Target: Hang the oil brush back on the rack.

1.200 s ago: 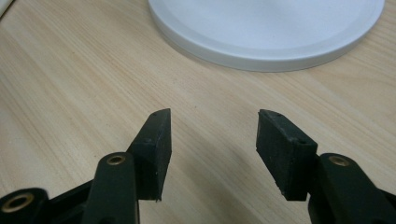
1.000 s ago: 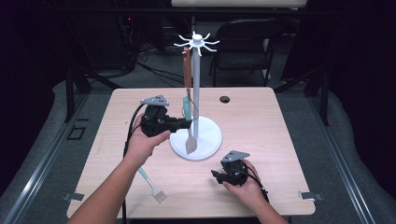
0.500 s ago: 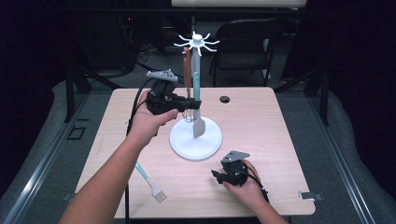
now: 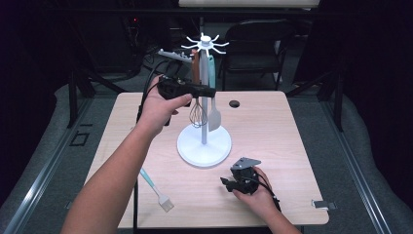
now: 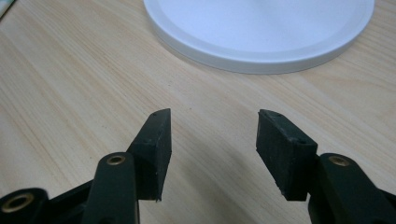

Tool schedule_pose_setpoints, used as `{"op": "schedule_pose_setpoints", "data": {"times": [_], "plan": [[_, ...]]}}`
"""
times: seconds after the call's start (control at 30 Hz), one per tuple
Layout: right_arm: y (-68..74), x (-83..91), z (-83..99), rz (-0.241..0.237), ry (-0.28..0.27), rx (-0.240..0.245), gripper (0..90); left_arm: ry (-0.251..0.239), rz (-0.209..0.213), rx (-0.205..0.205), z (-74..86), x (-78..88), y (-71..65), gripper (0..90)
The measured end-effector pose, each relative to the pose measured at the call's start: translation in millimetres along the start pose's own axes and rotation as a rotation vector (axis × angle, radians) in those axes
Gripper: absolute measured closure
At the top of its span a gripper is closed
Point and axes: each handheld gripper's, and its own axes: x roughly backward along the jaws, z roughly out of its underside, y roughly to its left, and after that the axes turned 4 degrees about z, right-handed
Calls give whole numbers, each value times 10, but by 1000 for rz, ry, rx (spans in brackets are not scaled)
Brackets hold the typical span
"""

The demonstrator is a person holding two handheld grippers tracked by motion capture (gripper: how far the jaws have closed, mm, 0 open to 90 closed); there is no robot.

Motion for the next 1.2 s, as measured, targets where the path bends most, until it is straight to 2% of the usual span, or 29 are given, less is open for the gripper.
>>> {"op": "schedule_pose_setpoints", "data": {"times": [0.1, 0.2, 0.3, 0.37, 0.5, 0.6, 0.7, 0.73, 0.77, 0.87, 0.97, 1.07, 1.17, 1.2], "plan": [[-1, 4, -1, 2, -6, -4, 453, 4, -1, 11, -1, -1, 36, 849], [-3, 7, -2, 0, -5, -6, 453, -15, 18, 42, 24, -13, 90, 849], [-2, 6, -3, 2, -6, -5, 454, -17, -6, 44, 48, -32, 127, 848], [-2, 10, -5, 1, -4, 1, 454, -28, -7, 51, 61, -36, 142, 841], [0, 10, -4, 2, -9, -6, 454, -22, -47, 31, 84, -34, 120, 809], [-2, 10, -5, 4, -8, -7, 454, -21, -76, 18, 111, -25, 93, 749], [-9, 5, -6, 5, -7, 2, 457, -14, -120, -11, 137, -20, 32, 676], [-25, 30, -17, 20, 17, 22, 457, -20, -133, -16, 154, -19, 8, 648], [-15, 14, -12, 7, -4, 2, 457, -14, -144, -21, 172, -12, -11, 638], [-33, 38, -27, 8, -8, 16, 461, -6, -187, -40, 254, 7, -49, 612], [-32, 51, -39, 9, -26, 16, 444, -6, -202, -37, 369, 38, -53, 612], [-27, 56, -50, 8, -19, 37, 441, -6, -218, -24, 519, 68, -31, 612], [-16, 39, -57, 21, 1, 78, 443, -2, -254, 0, 696, 94, 22, 611], [-16, 38, -58, 15, 2, 75, 447, -5, -271, 9, 760, 101, 46, 611]]}}
